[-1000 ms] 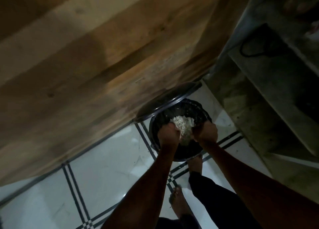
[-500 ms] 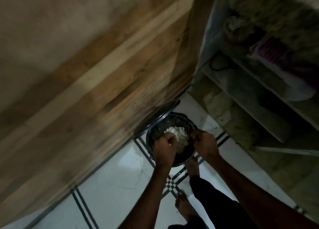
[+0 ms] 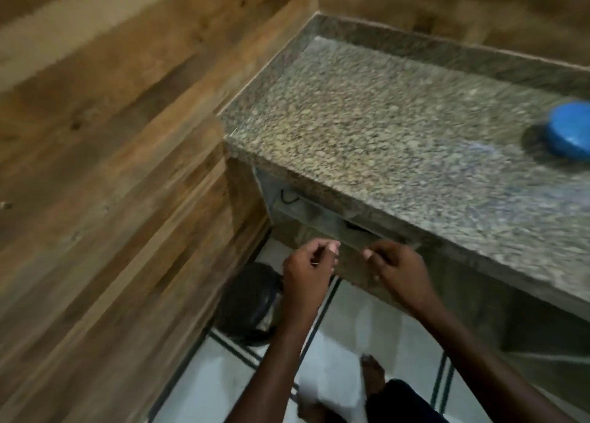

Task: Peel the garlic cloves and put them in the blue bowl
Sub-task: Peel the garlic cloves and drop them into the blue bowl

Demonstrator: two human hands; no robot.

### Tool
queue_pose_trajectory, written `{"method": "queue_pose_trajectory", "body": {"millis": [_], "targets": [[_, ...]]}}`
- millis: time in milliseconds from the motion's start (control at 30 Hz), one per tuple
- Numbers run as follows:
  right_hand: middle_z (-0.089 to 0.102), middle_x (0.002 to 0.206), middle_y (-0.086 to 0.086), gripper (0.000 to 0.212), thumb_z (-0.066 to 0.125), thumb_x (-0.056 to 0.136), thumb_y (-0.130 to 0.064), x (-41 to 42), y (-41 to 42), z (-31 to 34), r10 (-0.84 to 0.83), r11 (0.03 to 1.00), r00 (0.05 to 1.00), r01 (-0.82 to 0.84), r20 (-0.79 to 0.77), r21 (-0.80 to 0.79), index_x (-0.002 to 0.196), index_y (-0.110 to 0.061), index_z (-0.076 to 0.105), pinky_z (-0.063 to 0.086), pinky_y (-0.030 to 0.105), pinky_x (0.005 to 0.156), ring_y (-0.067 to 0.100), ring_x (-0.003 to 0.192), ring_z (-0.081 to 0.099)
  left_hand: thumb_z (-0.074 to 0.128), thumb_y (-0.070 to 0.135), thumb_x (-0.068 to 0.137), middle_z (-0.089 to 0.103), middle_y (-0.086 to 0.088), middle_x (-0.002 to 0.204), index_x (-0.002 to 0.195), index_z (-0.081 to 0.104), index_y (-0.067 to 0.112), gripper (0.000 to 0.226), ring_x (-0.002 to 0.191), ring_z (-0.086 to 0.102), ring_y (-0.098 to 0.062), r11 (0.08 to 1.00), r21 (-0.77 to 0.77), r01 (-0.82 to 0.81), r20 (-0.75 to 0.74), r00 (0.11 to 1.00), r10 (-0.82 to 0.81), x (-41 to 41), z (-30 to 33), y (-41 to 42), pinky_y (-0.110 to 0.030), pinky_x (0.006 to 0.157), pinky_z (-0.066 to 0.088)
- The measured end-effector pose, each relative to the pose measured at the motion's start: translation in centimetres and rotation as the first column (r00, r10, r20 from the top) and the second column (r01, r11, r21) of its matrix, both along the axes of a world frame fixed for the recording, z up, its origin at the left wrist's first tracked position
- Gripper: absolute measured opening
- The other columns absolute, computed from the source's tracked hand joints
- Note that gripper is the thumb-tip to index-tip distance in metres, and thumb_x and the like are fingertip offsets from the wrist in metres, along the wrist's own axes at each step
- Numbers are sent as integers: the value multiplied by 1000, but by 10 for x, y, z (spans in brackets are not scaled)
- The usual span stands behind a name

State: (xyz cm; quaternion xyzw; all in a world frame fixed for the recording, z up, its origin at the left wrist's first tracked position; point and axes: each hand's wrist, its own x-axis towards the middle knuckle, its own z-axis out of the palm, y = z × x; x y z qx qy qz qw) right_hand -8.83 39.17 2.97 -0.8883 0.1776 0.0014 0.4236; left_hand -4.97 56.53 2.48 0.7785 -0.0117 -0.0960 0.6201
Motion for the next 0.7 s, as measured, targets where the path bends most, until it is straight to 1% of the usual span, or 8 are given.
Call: {"method": "queue_pose_trajectory", "body": {"millis": [100, 167, 233, 267, 367, 433, 533, 700], "targets": [[71, 76, -8, 10, 66, 94, -25, -25, -52, 29, -103, 995, 992, 103, 70, -1, 88, -23, 74, 44, 21, 61, 1, 69, 63, 61, 24, 99, 75, 6, 80, 93, 76, 24, 16, 76, 72, -9, 992, -37, 122, 15, 993, -121, -11, 22, -58, -37, 71, 61], [70, 75, -8, 12, 66, 95, -23, -45, -90, 42, -168, 986, 978, 168, 122, 12, 85, -22, 73, 43, 18, 63, -2, 71, 63, 63, 31, 96, 75, 5, 78, 89, 76, 29, 15, 75, 72, -11, 980, -45, 194, 24, 981, -193, -21, 31, -100, -39, 71, 60], [72, 78, -9, 13, 65, 95, -23, -68, -134, 48, -252, 968, 957, 249, 142, 38, 87, -21, 74, 50, 23, 69, 1, 75, 66, 61, 40, 91, 75, 5, 78, 84, 75, 38, 15, 75, 72, -13, 963, -49, 263, 15, 965, -263, -34, 38, -149, -40, 73, 60], [73, 79, -10, 13, 64, 95, -24, -79, -156, 49, -293, 956, 946, 287, 138, 59, 88, -22, 74, 53, 28, 72, 2, 77, 68, 62, 36, 93, 75, 5, 79, 83, 75, 39, 17, 76, 72, -14, 955, -52, 293, 11, 956, -293, -40, 40, -173, -40, 73, 60], [75, 78, -12, 15, 61, 94, -30, -108, -223, 48, -391, 916, 913, 374, 113, 147, 87, -26, 74, 60, 41, 77, 5, 76, 72, 62, 15, 99, 76, -1, 81, 85, 76, 31, 25, 74, 71, -16, 929, -91, 359, 9, 933, -360, -59, 44, -250, -33, 67, 58], [75, 77, -11, 24, 56, 85, -45, -124, -272, 48, -432, 895, 894, 410, 116, 176, 84, -28, 74, 60, 46, 76, 10, 75, 72, 60, 9, 99, 76, -6, 80, 87, 77, 21, 24, 72, 71, -17, 920, -110, 376, -16, 925, -380, -73, 47, -304, -31, 66, 57], [74, 75, -8, 37, 48, 77, -55, -143, -341, 43, -478, 873, 870, 455, 121, 173, 83, -28, 72, 59, 48, 73, 15, 73, 71, 60, 9, 99, 75, -8, 80, 91, 77, 13, 20, 69, 69, -17, 914, -108, 391, -45, 917, -397, -90, 43, -381, -33, 66, 57], [72, 71, -5, 38, 47, 78, -53, -158, -427, 27, -522, 847, 851, 510, 57, 148, 81, -25, 73, 60, 47, 70, 17, 69, 70, 61, 16, 99, 75, -4, 79, 92, 77, 12, 18, 73, 71, -18, 903, -15, 428, -29, 903, -429, -99, 28, -476, -30, 66, 59]]}}
